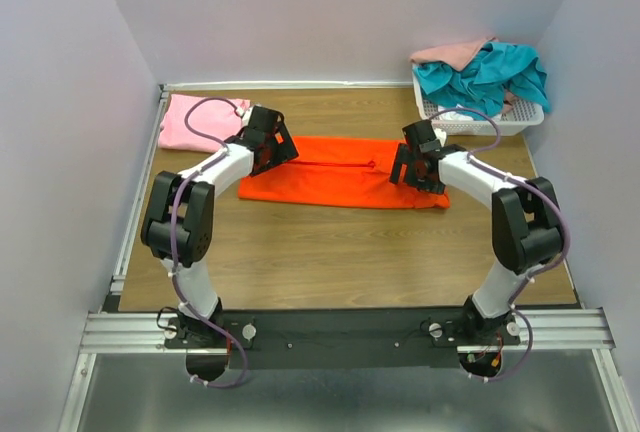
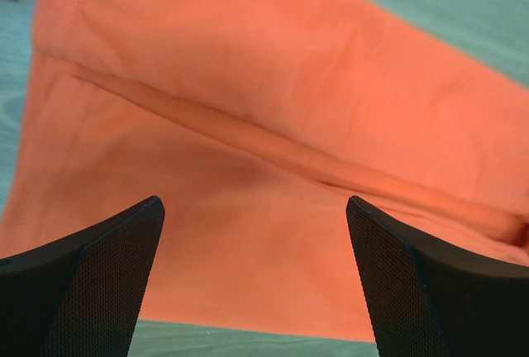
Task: Fold and stack the t-shirts
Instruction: Fold the tshirt
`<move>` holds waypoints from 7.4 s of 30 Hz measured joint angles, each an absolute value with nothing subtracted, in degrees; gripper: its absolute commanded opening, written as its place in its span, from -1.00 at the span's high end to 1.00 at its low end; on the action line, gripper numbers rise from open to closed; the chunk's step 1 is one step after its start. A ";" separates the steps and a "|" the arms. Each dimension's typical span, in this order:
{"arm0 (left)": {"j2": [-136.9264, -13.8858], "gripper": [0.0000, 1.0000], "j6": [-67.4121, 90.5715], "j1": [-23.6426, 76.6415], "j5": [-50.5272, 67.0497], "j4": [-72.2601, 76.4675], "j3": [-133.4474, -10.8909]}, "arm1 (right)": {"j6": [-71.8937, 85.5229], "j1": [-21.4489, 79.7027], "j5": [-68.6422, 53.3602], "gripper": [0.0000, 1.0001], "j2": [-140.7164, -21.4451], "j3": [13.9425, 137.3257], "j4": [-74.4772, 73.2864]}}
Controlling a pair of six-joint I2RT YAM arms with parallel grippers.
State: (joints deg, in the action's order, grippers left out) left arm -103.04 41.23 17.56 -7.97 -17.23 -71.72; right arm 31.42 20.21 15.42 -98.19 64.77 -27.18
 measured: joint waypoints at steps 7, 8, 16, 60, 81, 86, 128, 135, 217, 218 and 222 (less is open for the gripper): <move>-104.90 -0.97 40.29 18.13 -6.76 -16.05 -66.19 | 30.22 18.31 14.20 -1.00 -106.91 69.21 -24.67; -104.62 -0.97 40.14 18.15 -6.74 -14.94 -64.93 | 29.30 18.31 13.67 -1.00 -108.57 70.81 -24.08; -95.68 -0.97 40.66 22.35 -5.54 -10.37 -53.10 | 19.64 18.26 7.49 -1.00 -122.30 88.79 -19.49; -63.57 -0.93 50.76 33.19 -9.56 -27.99 -36.53 | 30.26 20.10 -8.16 -0.99 -87.09 61.87 -10.37; -61.76 0.20 51.94 29.19 1.78 -17.34 -24.10 | 42.50 38.09 -7.11 -0.99 -78.35 40.95 -9.54; -60.86 0.23 51.94 29.19 3.07 -16.99 -23.14 | 44.58 41.45 -6.94 -0.99 -77.89 39.22 -9.69; -55.81 1.00 50.22 29.21 11.07 -14.68 -20.08 | 50.63 49.63 -7.81 0.96 -81.08 35.51 -14.44; -51.92 1.00 49.32 29.21 12.12 -14.61 -22.15 | 49.89 49.87 -7.38 0.96 -76.23 35.75 -15.42; -96.01 -0.97 35.35 19.49 5.63 -9.98 -70.61 | 27.92 26.44 -14.09 -1.00 -103.59 77.80 -16.97; -93.54 -0.97 35.57 19.46 5.06 -9.74 -67.72 | 27.75 27.31 -14.66 -1.00 -103.66 77.80 -16.78; -88.38 -0.97 36.64 19.35 3.11 -9.63 -60.12 | 27.42 32.18 -18.17 -1.00 -108.20 79.72 -16.14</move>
State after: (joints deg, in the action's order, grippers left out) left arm -88.38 36.64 19.35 3.11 -9.63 -60.12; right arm 27.42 32.18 -18.17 -108.20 79.72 -16.14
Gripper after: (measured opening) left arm 0.983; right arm 0.996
